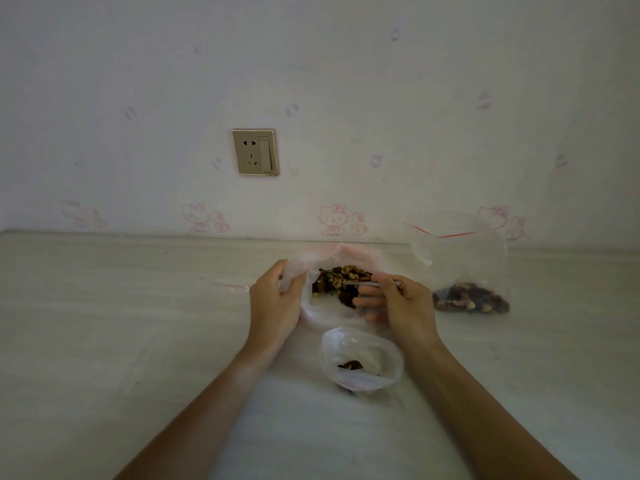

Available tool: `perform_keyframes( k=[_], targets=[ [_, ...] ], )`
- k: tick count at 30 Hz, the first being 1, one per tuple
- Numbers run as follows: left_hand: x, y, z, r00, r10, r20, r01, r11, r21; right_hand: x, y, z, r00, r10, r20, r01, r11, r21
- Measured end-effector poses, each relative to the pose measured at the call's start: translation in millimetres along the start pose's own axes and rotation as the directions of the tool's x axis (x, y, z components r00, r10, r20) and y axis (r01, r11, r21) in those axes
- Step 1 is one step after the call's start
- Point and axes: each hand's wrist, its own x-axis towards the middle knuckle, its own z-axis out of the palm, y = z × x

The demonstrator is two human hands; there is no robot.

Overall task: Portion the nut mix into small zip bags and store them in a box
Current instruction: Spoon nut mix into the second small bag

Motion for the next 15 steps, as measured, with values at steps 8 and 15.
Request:
perform_keyframes(
  k=[8,15],
  targets=[
    [1,2,-4,1.000,0.001,-0.014,-0.001,1.000,-0.014,-11,-1,-4,0.999,-0.028,-0.035,0.030,0.997,0.064],
    [7,11,-22,0.987,-0.134,0.094,0.122,0.985,0.122,-16,-19,-16,0.998,-0.056,-0.029,0.057,0.997,0.046]
  ],
)
